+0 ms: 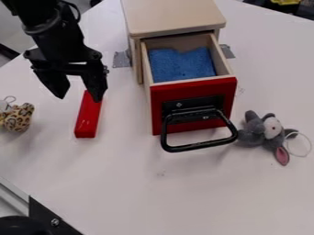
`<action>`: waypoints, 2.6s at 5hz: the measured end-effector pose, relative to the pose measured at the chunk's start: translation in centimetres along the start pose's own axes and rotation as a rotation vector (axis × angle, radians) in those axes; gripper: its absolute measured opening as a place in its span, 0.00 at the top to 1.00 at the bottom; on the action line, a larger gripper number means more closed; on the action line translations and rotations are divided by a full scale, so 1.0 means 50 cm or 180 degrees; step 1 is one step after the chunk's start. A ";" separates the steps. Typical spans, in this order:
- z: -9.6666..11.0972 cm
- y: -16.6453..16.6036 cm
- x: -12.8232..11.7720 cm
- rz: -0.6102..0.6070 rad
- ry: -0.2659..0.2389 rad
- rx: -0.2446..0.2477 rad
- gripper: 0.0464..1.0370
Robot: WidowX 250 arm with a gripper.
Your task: Fermer le tiroir
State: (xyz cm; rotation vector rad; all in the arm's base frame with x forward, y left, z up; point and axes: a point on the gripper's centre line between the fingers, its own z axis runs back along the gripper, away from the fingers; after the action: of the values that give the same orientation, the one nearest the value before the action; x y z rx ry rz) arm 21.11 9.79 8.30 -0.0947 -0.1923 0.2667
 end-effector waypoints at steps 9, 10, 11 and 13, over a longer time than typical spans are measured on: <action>-0.042 -0.247 -0.162 -0.2478 0.0221 -0.0219 0.04; -0.051 -0.263 -0.170 -0.2669 0.0290 -0.0306 0.04; -0.061 -0.273 -0.174 -0.2890 0.0315 -0.0431 0.04; -0.064 -0.301 -0.154 -0.3028 0.0296 -0.0585 0.04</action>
State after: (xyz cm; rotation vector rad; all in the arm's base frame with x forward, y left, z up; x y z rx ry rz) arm 18.28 -6.94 5.59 -0.1860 -0.1510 -0.7034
